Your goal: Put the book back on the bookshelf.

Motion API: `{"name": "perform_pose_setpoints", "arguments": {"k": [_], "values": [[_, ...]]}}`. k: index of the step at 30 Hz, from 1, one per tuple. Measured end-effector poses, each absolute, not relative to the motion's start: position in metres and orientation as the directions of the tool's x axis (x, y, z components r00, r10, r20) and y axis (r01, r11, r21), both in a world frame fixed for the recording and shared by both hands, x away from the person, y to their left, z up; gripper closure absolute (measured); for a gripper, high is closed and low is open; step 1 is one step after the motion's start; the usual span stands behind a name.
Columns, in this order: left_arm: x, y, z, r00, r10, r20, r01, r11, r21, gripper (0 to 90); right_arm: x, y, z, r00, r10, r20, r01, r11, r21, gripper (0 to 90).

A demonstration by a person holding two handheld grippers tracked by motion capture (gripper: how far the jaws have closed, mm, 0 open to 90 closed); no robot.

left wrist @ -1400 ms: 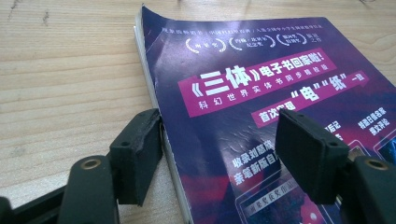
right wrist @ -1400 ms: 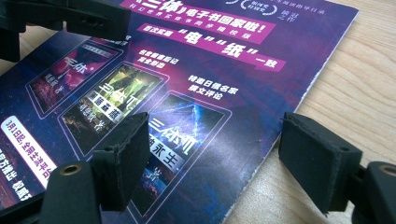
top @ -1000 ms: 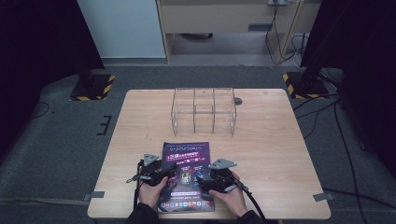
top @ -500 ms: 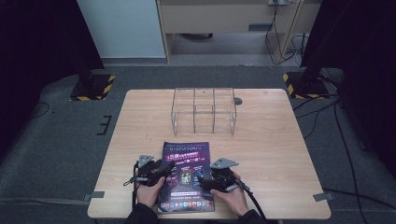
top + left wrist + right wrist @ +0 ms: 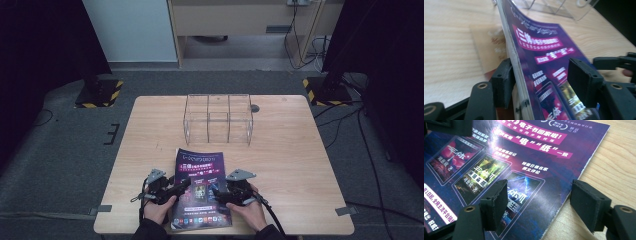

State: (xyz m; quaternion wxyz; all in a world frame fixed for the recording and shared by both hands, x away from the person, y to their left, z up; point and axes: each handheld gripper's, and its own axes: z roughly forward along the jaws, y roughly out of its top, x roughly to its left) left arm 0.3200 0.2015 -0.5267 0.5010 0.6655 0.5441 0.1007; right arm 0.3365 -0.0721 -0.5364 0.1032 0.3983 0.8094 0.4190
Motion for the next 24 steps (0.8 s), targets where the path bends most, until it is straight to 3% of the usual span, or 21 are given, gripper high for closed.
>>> {"name": "perform_pose_setpoints", "arguments": {"k": [2, 6, 11, 17, 21, 24], "values": [[0.319, 0.2, -0.523, 0.424, 0.791, -0.442, 0.608, 0.113, 0.786, 41.9, 0.337, -0.072, -0.536, -0.662, 0.731, 0.168, 0.559, 0.331, 0.76, 30.8], [0.321, 0.186, -0.523, 0.449, 0.829, -0.335, 0.605, -0.006, 0.796, 38.5, 0.337, -0.073, -0.536, -0.662, 0.731, 0.169, 0.559, 0.331, 0.76, 31.0], [0.331, 0.192, -0.524, 0.445, 0.804, -0.394, 0.655, 0.008, 0.755, 39.8, 0.337, -0.073, -0.536, -0.663, 0.729, 0.168, 0.558, 0.332, 0.761, 31.3], [0.333, 0.19, -0.522, 0.415, 0.831, -0.37, 0.675, -0.009, 0.737, 52.4, 0.337, -0.073, -0.536, -0.664, 0.729, 0.167, 0.557, 0.333, 0.761, 31.3], [0.333, 0.189, -0.522, 0.381, 0.854, -0.354, 0.683, -0.002, 0.73, 65.4, 0.337, -0.073, -0.536, -0.66, 0.732, 0.17, 0.56, 0.329, 0.76, 32.7], [0.333, 0.188, -0.521, 0.375, 0.861, -0.343, 0.682, -0.007, 0.731, 68.5, 0.337, -0.073, -0.536, -0.656, 0.736, 0.169, 0.562, 0.326, 0.76, 33.0]]}}
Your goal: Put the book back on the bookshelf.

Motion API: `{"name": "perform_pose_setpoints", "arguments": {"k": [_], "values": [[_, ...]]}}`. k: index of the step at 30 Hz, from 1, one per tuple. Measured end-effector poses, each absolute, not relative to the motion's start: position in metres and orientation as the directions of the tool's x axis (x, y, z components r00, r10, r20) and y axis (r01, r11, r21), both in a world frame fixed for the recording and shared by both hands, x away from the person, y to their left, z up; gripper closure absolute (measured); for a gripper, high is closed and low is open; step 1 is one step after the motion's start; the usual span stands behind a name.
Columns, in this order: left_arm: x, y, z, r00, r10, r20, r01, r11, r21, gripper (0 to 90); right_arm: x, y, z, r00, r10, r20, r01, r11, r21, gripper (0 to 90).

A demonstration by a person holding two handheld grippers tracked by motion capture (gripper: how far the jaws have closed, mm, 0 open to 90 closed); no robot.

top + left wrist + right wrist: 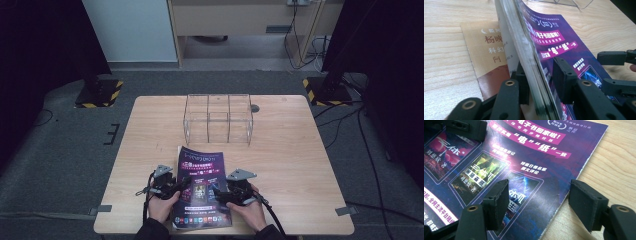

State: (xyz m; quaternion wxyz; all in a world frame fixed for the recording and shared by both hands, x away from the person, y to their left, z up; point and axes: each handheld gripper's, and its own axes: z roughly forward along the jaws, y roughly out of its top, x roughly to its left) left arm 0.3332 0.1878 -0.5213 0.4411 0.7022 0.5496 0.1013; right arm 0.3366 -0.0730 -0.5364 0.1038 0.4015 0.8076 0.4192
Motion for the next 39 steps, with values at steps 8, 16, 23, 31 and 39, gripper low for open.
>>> {"name": "perform_pose_setpoints", "arguments": {"k": [8, 16, 23, 31, 39], "values": [[0.331, 0.185, -0.516, 0.371, 0.865, -0.338, 0.677, -0.002, 0.736, 77.1, 0.337, -0.074, -0.537, -0.653, 0.734, 0.184, 0.567, 0.314, 0.761, 30.7], [0.324, 0.179, -0.501, 0.414, 0.846, -0.336, 0.623, 0.005, 0.782, 82.8, 0.338, -0.086, -0.531, -0.647, 0.733, 0.209, 0.563, 0.274, 0.78, 26.0], [0.319, 0.177, -0.487, 0.454, 0.829, -0.327, 0.572, 0.01, 0.82, 83.0, 0.342, -0.101, -0.525, -0.639, 0.728, 0.249, 0.566, 0.226, 0.793, 24.6], [0.306, 0.177, -0.462, 0.52, 0.811, -0.269, 0.467, -0.006, 0.884, 83.1, 0.343, -0.107, -0.518, -0.647, 0.708, 0.282, 0.554, 0.182, 0.812, 24.3], [0.296, 0.175, -0.447, 0.552, 0.801, -0.231, 0.41, -0.019, 0.912, 83.1, 0.345, -0.105, -0.509, -0.67, 0.679, 0.301, 0.54, 0.167, 0.825, 23.6]]}}
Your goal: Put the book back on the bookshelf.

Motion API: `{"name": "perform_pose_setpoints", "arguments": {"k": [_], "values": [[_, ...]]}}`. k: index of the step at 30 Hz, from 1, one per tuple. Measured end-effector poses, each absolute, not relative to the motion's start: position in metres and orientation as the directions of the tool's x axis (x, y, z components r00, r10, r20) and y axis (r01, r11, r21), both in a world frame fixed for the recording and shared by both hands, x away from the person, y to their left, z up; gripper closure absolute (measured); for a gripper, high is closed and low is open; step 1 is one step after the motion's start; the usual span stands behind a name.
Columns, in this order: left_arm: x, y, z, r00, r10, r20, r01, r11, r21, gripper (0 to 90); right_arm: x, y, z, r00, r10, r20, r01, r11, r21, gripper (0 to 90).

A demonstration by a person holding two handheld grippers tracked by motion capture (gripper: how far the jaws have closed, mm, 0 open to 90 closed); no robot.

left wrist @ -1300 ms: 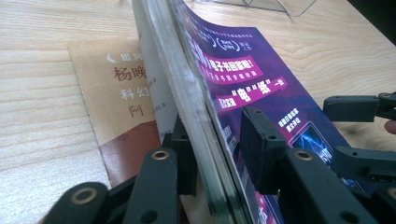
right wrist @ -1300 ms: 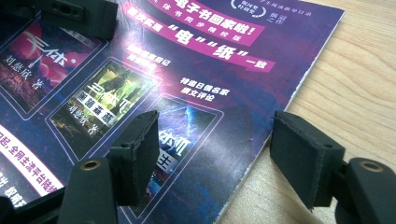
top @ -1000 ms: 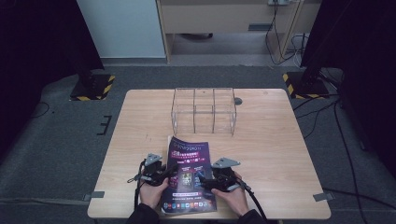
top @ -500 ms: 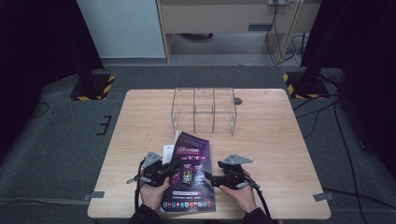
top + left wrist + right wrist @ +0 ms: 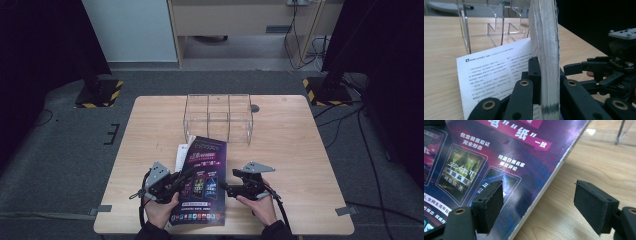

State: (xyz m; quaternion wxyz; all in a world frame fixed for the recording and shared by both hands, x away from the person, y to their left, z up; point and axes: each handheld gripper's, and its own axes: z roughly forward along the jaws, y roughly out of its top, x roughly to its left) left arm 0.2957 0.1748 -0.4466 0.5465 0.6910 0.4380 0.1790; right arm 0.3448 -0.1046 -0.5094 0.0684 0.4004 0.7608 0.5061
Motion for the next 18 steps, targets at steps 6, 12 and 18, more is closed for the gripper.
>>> {"name": "perform_pose_setpoints", "arguments": {"k": [6, 12, 18], "values": [[0.288, 0.174, -0.435, 0.572, 0.794, -0.206, 0.367, -0.023, 0.93, 83.1, 0.346, -0.099, -0.507, -0.689, 0.64, 0.34, 0.539, 0.139, 0.831, 23.6], [0.284, 0.173, -0.43, 0.59, 0.785, -0.189, 0.341, -0.029, 0.94, 83.2, 0.349, -0.094, -0.509, -0.716, 0.597, 0.362, 0.532, 0.13, 0.837, 22.9], [0.283, 0.172, -0.431, 0.6, 0.78, -0.178, 0.329, -0.038, 0.944, 83.1, 0.353, -0.087, -0.516, -0.746, 0.537, 0.393, 0.535, 0.132, 0.835, 20.6]]}}
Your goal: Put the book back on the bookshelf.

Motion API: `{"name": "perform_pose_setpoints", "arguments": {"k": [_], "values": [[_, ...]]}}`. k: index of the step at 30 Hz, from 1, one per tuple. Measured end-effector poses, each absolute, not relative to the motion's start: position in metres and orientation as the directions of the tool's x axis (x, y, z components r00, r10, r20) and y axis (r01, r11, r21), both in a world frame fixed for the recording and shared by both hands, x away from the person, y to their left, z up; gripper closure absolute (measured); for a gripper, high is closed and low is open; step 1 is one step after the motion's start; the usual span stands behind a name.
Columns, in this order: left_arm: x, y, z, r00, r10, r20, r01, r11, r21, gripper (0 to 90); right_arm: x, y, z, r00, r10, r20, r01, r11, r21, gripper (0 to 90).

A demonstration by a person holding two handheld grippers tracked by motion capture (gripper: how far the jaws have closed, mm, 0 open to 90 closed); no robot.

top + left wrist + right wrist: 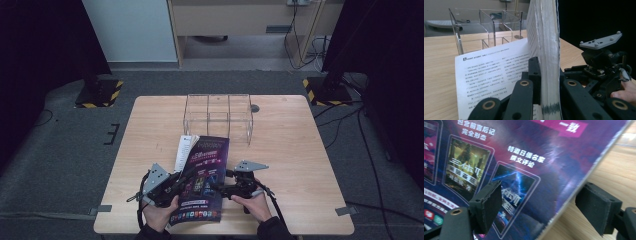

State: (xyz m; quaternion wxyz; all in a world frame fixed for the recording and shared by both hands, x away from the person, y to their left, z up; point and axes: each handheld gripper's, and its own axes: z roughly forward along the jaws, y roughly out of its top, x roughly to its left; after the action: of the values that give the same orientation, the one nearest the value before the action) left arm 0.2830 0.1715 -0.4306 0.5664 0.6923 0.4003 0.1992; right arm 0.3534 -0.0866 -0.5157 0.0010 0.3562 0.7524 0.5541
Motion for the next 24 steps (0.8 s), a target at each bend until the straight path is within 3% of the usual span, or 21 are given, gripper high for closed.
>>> {"name": "perform_pose_setpoints", "arguments": {"k": [13, 16, 24], "values": [[0.282, 0.1716, -0.4318, 0.622, 0.763, -0.175, 0.313, -0.037, 0.949, 83.1, 0.3547, -0.0788, -0.5198, -0.754, 0.454, 0.474, 0.572, 0.102, 0.814, 22.9], [0.2828, 0.1729, -0.4329, 0.624, 0.76, -0.183, 0.315, -0.03, 0.949, 83.1, 0.3543, -0.0816, -0.5183, -0.751, 0.44, 0.493, 0.586, 0.098, 0.805, 31.1], [0.2859, 0.1745, -0.4376, 0.622, 0.756, -0.206, 0.329, -0.014, 0.944, 83.1, 0.3516, -0.0842, -0.5158, -0.745, 0.433, 0.507, 0.599, 0.101, 0.794, 39.7]]}}
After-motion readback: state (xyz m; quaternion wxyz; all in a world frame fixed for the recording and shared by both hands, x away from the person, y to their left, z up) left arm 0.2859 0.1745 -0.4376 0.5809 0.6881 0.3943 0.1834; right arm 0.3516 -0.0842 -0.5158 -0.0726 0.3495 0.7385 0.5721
